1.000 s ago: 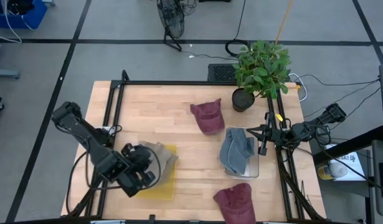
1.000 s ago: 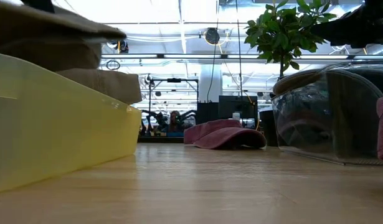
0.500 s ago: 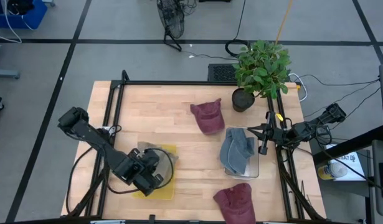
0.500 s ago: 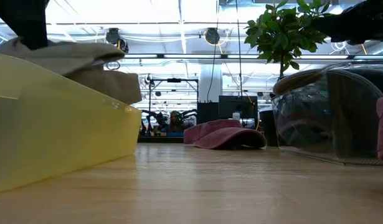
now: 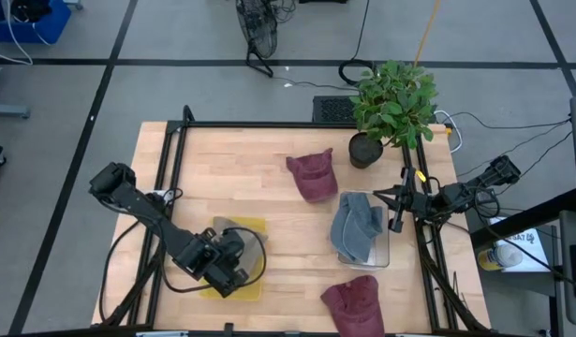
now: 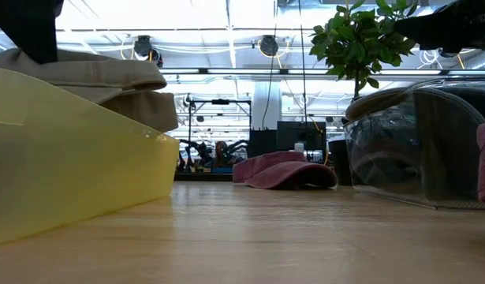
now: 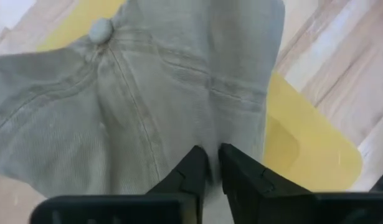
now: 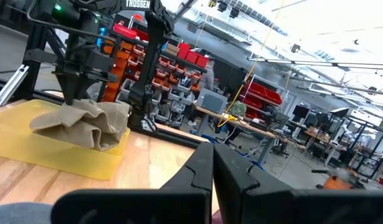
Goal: Pick & Place hat
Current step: Put the brown cap into the yellow bin
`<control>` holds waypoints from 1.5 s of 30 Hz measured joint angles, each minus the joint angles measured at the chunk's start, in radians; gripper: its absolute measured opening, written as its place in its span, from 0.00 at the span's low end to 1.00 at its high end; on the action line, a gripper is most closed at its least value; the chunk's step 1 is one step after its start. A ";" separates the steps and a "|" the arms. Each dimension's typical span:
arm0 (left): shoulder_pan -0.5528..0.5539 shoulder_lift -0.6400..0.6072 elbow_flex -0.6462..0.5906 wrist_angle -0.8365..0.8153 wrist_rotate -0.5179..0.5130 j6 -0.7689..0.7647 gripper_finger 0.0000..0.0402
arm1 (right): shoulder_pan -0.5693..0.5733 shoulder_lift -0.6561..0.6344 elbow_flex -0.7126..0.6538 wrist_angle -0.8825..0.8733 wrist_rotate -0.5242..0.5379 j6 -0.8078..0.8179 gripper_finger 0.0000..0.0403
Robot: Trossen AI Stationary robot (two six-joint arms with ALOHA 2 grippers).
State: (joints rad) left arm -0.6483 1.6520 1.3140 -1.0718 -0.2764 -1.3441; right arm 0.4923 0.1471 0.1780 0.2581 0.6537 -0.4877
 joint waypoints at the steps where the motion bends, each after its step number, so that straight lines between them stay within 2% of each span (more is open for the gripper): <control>1: 0.000 0.000 0.000 0.000 0.010 0.003 0.16 | 0.000 0.000 0.000 0.000 0.000 0.000 0.00; 6: 0.000 -0.004 0.001 0.002 0.032 0.097 0.24 | 0.000 0.000 0.000 0.000 0.000 -0.004 0.00; 13: 0.005 -0.018 0.038 -0.002 0.160 0.294 0.30 | 0.000 0.000 0.000 0.008 0.000 -0.004 0.00; 20: -0.024 -0.020 0.050 -0.013 0.179 0.683 0.30 | 0.000 0.000 0.000 0.007 0.000 0.001 0.00; 23: -0.025 -0.021 0.050 -0.052 0.162 0.787 0.30 | 0.000 0.000 0.000 0.007 0.000 0.003 0.00; 31: -0.026 -0.021 0.050 -0.180 0.140 0.798 0.30 | 0.000 0.000 0.000 0.006 0.000 0.037 0.00; 35: -0.026 -0.021 0.049 -0.235 0.084 0.813 0.30 | 0.000 0.000 0.000 0.000 0.000 0.056 0.00; 39: -0.025 -0.021 0.049 -0.230 0.023 0.838 0.30 | 0.000 0.000 0.000 -0.001 -0.001 0.057 0.00; 45: -0.025 -0.021 0.049 -0.200 0.012 0.845 0.30 | 0.000 0.000 0.000 -0.002 0.000 0.057 0.00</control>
State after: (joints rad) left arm -0.6735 1.6314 1.3632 -1.2717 -0.2642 -0.4995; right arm 0.4923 0.1471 0.1780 0.2565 0.6533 -0.4305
